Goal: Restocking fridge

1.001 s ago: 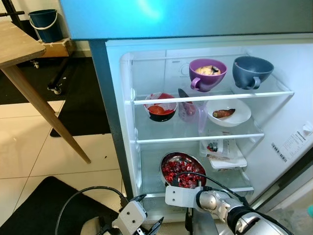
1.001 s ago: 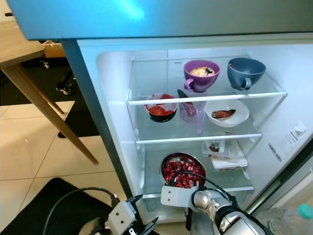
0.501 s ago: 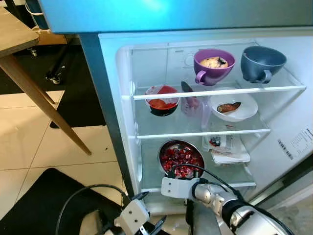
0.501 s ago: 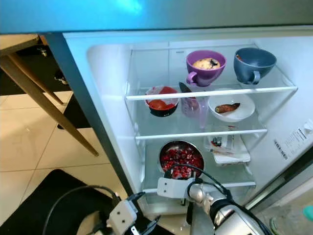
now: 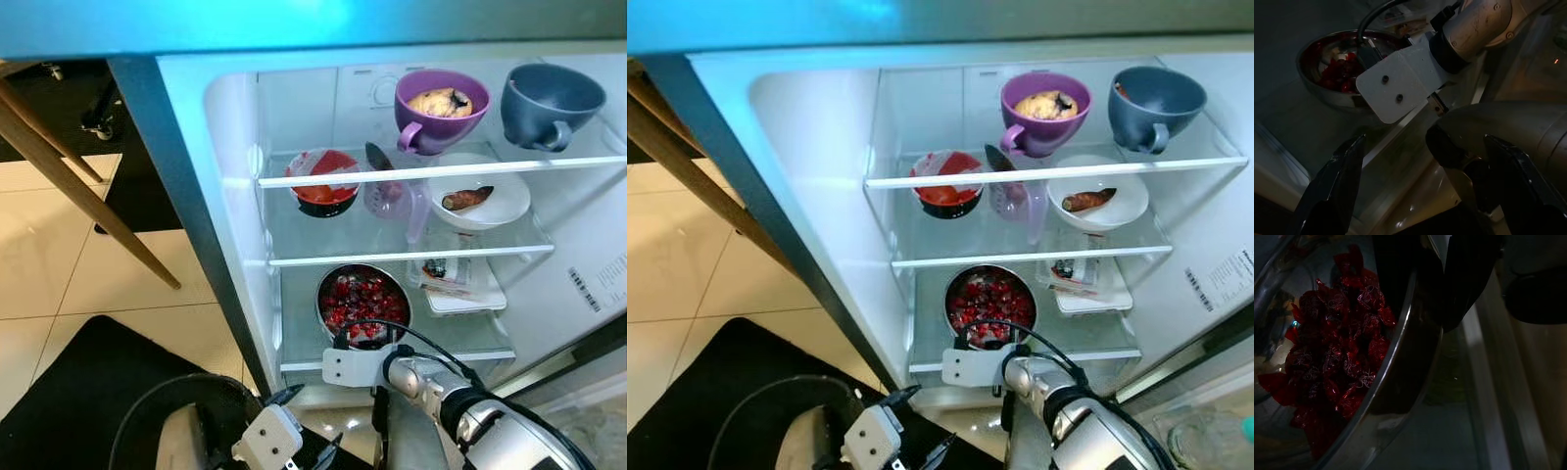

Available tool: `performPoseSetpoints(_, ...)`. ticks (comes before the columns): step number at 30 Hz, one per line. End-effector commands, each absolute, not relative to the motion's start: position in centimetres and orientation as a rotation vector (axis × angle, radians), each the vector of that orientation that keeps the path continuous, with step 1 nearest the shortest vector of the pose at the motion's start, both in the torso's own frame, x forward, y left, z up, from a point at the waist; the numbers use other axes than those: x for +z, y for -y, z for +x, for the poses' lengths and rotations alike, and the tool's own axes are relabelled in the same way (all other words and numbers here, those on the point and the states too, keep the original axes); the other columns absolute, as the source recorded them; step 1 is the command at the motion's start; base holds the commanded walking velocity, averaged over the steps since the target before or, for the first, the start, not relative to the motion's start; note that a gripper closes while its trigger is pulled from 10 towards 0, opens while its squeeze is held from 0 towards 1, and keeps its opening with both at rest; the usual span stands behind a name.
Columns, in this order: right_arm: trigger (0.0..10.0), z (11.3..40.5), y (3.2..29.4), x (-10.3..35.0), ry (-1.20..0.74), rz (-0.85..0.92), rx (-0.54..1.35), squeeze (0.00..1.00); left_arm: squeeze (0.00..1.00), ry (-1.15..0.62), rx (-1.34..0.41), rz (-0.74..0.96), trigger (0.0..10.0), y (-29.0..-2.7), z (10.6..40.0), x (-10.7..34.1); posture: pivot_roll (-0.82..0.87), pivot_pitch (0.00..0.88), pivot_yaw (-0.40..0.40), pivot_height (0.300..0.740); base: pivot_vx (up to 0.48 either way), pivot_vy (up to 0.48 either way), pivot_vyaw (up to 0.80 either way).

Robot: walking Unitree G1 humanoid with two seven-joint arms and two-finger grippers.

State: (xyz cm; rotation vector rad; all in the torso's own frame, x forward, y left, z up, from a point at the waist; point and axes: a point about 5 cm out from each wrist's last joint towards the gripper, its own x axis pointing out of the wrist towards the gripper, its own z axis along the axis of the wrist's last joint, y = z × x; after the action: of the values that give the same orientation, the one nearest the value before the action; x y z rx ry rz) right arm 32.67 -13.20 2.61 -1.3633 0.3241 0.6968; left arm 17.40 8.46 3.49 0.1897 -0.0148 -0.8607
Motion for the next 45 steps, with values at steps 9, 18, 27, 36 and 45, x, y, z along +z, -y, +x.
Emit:
performPoseSetpoints(9,10.0,33.4,13.4,3.4,-0.302,-1.395,0.643,0.0,0.0,0.001,-0.857,0.191,10.0,-8.4,16.9,4.0,0.12,0.309,0.007,0.3,0.0,0.0,0.0)
performPoseSetpoints(18,10.0,33.8,13.5,3.7,-0.31,-1.396,0.617,0.0,0.0,0.003,-0.854,0.196,10.0,-8.5,16.9,4.3,0.13,0.311,0.008,0.3,0.0,0.0,0.0)
performPoseSetpoints(27,10.0,34.0,13.5,4.1,-0.314,-1.373,0.596,0.77,0.0,-0.004,-0.847,0.202,10.0,-8.6,16.8,4.4,0.14,0.304,0.005,0.3,0.0,0.0,0.0)
performPoseSetpoints(36,10.0,34.6,13.5,5.0,-0.269,-1.349,0.582,0.0,0.0,-0.001,-0.85,0.204,10.0,-8.4,17.2,4.4,0.13,0.286,0.005,0.3,0.0,0.0,0.0)
performPoseSetpoints(45,10.0,35.0,14.0,5.8,-0.262,-1.29,0.627,0.0,0.0,0.001,-0.846,0.211,10.0,-8.3,18.1,4.3,0.11,0.253,0.0,0.3,0.0,0.0,0.0)
